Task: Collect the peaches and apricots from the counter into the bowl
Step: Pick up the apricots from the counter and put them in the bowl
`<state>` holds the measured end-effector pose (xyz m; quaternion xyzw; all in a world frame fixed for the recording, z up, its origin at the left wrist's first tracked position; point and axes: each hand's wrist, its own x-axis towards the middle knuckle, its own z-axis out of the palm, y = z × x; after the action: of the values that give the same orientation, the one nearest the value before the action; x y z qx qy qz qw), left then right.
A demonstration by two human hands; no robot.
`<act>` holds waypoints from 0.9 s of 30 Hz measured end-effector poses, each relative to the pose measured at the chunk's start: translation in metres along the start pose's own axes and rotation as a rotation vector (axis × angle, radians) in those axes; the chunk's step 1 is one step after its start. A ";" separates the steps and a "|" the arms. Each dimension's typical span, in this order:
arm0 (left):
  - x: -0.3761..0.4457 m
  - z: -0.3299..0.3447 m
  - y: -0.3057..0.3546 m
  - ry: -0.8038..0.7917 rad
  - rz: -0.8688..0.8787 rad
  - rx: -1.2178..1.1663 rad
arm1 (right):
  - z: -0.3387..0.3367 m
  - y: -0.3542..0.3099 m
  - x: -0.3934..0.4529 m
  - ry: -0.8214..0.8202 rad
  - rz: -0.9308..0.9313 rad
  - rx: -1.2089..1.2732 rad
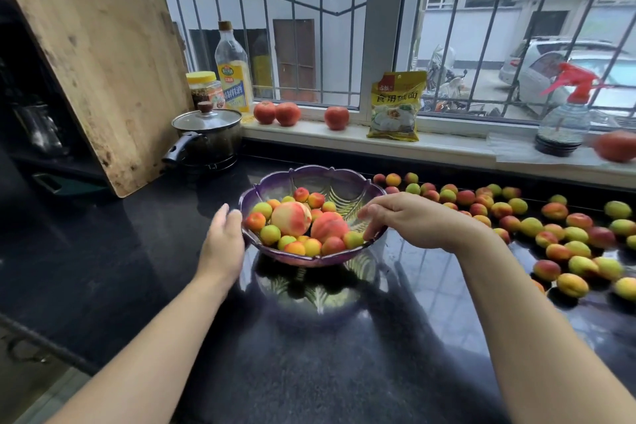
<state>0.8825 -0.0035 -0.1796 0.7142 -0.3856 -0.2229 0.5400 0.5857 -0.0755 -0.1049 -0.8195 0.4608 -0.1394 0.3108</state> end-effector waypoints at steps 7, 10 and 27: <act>-0.006 0.010 -0.006 0.007 0.082 -0.233 | -0.009 0.017 0.008 0.496 0.145 0.260; -0.003 0.012 -0.011 0.018 0.125 -0.142 | 0.005 0.019 0.012 0.435 0.295 0.404; 0.009 0.005 -0.018 0.175 0.016 -0.496 | 0.036 0.052 0.088 0.494 0.468 -0.357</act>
<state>0.8900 -0.0116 -0.1975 0.5735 -0.2766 -0.2436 0.7316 0.6164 -0.1557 -0.1706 -0.6751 0.7134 -0.1757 0.0663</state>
